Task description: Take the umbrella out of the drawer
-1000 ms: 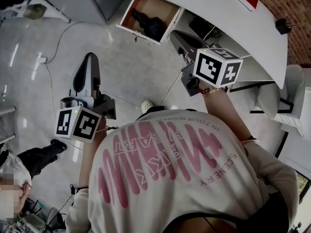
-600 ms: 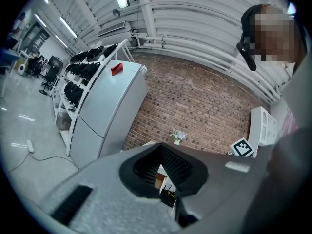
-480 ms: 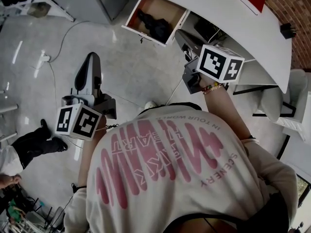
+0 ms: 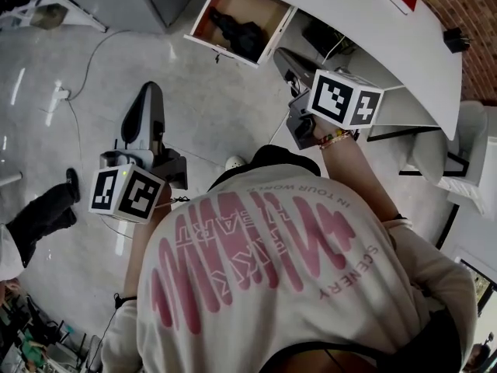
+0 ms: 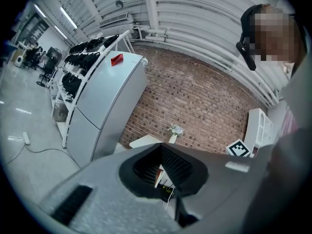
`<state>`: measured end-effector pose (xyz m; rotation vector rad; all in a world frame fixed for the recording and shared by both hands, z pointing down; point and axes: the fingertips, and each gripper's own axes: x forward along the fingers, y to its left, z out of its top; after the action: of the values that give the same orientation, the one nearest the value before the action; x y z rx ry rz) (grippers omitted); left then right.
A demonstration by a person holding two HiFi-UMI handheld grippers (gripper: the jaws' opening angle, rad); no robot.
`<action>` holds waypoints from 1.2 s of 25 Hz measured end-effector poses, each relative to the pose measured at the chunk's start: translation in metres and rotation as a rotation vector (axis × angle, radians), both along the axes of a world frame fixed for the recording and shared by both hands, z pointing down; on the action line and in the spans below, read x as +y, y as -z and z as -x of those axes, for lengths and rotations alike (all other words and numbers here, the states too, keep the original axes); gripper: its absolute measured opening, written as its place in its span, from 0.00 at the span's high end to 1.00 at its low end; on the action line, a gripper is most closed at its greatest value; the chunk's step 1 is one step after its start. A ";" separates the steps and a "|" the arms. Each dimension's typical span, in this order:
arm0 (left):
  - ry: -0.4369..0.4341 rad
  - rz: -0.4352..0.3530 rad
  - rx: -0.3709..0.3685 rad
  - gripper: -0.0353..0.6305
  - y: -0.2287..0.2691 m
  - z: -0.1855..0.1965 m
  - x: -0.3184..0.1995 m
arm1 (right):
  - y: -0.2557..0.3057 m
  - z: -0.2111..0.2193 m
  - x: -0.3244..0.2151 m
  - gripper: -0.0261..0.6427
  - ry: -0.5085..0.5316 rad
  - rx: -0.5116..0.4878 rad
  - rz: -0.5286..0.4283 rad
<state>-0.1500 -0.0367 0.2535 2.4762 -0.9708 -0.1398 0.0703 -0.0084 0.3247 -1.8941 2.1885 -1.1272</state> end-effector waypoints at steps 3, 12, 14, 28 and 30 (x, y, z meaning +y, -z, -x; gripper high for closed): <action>-0.007 0.024 0.006 0.94 -0.008 -0.004 0.000 | -0.008 0.000 0.005 0.94 -0.001 0.019 0.032; -0.016 0.069 0.000 0.94 -0.030 -0.015 0.003 | -0.035 -0.010 0.011 0.94 -0.027 0.010 0.077; 0.003 0.071 -0.009 0.94 -0.033 -0.009 -0.001 | -0.043 -0.011 0.006 0.94 -0.025 0.006 0.088; 0.182 0.079 -0.014 0.94 -0.036 0.004 -0.063 | -0.089 -0.039 -0.088 0.93 0.074 0.099 0.191; 0.203 0.083 -0.024 0.94 -0.038 0.003 -0.075 | -0.099 -0.043 -0.106 0.93 0.094 0.114 0.211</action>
<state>-0.1526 -0.1112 0.2912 2.3054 -1.2119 -0.1331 0.1135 -0.1142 0.4240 -1.9999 2.3238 -1.3481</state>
